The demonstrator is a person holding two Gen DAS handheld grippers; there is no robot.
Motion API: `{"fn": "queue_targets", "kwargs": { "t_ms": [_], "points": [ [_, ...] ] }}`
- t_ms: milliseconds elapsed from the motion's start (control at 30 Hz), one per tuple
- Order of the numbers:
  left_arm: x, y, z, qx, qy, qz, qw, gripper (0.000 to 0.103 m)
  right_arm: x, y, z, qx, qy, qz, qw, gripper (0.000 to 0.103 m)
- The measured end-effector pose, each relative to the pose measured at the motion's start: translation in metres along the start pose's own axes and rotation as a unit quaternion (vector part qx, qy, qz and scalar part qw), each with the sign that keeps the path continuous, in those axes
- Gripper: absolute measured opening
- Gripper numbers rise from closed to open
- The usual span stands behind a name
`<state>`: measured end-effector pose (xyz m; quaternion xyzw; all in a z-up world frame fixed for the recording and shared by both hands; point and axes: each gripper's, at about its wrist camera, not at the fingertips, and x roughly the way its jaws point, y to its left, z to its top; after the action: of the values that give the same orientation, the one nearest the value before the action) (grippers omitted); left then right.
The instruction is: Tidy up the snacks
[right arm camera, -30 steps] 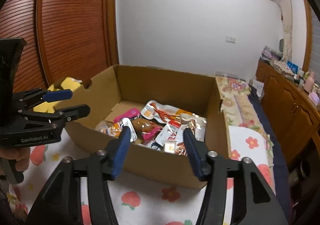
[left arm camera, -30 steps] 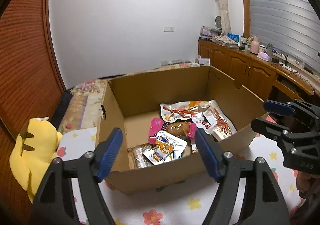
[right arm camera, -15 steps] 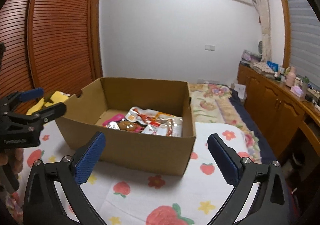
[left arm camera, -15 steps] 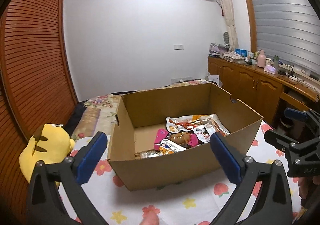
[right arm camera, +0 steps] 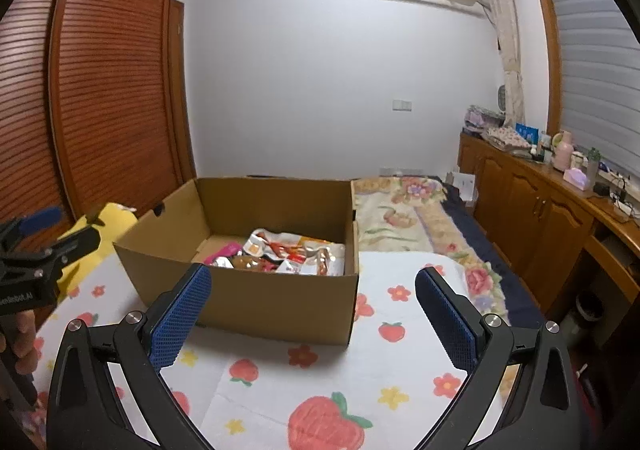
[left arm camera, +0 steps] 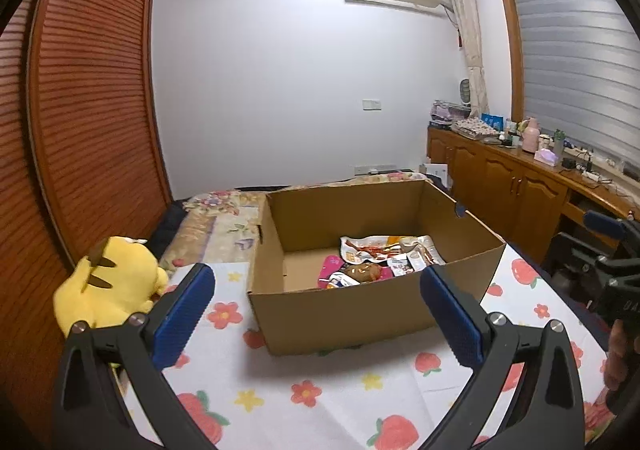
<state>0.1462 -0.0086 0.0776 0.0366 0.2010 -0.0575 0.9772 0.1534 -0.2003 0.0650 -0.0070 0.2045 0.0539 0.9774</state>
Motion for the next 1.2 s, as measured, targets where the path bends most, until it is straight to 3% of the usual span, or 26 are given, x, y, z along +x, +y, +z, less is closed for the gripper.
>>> {"fn": "queue_targets", "kwargs": {
  "t_ms": [633,1200],
  "points": [
    [-0.082,-0.006,-0.020,-0.006,0.002,0.012,0.9999,0.103,-0.082,0.010,-0.004,-0.011,-0.020,-0.002,1.000,0.103],
    [-0.091,-0.013,-0.071,-0.006,0.023,0.021,0.9995,0.103,-0.100,0.012,-0.052,-0.009,-0.009,-0.016,1.000,0.103]
  ]
}}
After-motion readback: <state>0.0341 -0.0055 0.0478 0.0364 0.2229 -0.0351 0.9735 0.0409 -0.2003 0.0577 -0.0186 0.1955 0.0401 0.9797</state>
